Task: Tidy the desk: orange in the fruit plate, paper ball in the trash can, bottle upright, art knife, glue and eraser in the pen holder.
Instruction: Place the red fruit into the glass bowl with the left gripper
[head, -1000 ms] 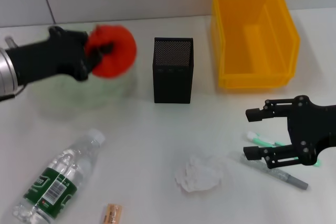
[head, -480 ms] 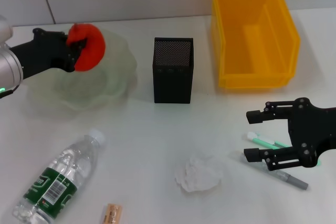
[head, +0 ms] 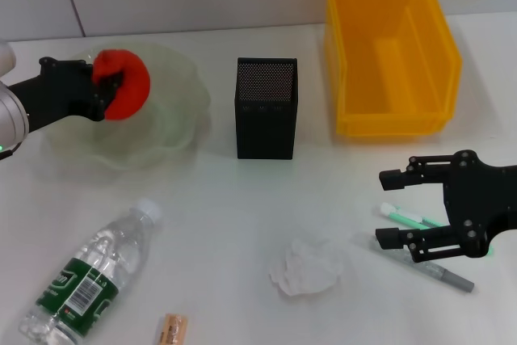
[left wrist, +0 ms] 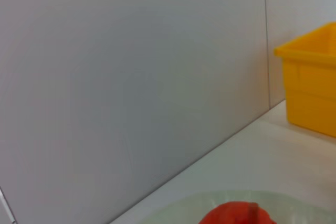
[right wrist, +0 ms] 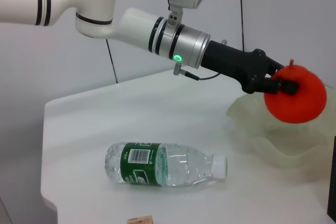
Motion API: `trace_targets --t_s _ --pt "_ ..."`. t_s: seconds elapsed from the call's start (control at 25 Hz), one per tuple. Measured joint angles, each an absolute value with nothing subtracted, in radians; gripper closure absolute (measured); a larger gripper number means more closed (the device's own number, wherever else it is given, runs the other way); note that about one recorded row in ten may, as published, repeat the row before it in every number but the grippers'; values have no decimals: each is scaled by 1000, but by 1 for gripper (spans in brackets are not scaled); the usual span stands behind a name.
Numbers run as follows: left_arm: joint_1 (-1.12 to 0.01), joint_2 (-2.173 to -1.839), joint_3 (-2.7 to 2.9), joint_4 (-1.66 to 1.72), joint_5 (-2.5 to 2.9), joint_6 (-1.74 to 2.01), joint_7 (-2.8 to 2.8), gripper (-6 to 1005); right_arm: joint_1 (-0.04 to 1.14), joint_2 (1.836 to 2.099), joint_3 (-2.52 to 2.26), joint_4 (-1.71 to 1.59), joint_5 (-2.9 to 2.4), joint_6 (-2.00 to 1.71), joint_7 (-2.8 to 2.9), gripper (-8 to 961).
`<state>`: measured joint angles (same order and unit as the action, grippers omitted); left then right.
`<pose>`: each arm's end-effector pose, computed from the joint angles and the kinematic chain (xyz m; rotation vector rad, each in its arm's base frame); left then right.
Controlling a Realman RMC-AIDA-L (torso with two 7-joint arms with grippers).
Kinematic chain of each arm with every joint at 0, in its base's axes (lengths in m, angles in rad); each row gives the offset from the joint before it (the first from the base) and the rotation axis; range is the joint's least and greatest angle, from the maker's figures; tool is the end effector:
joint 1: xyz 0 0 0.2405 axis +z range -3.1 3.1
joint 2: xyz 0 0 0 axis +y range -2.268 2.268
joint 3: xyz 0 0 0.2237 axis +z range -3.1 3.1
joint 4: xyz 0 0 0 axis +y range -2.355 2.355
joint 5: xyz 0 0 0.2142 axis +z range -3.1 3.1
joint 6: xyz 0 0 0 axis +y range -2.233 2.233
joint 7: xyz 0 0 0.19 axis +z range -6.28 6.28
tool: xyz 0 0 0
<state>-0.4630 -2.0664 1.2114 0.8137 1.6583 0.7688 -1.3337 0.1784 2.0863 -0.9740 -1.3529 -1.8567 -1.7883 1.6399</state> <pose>-0.2329 0.4264 -0.0164 -2.2975 -0.4155 -0.3047 0.1980 0.2700 0.0356 -2.8564 0.4143 0.5212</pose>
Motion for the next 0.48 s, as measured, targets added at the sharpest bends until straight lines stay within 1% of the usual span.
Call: trace_targets --t_s 0.12,0.24,0.48 --pt "-461 -2067 1218 810 1659 774 -1329 897 177 2086 -974 -1353 -1856 -1788 1640 187" --pt "-463 -2068 1219 808 1658 779 -1328 663 177 2086 -974 -1353 -1852 -1788 1640 187" --pt "-467 -2069 1211 809 1649 795 -1332 524 172 2086 -974 -1351 -1845 -1789 1640 187"
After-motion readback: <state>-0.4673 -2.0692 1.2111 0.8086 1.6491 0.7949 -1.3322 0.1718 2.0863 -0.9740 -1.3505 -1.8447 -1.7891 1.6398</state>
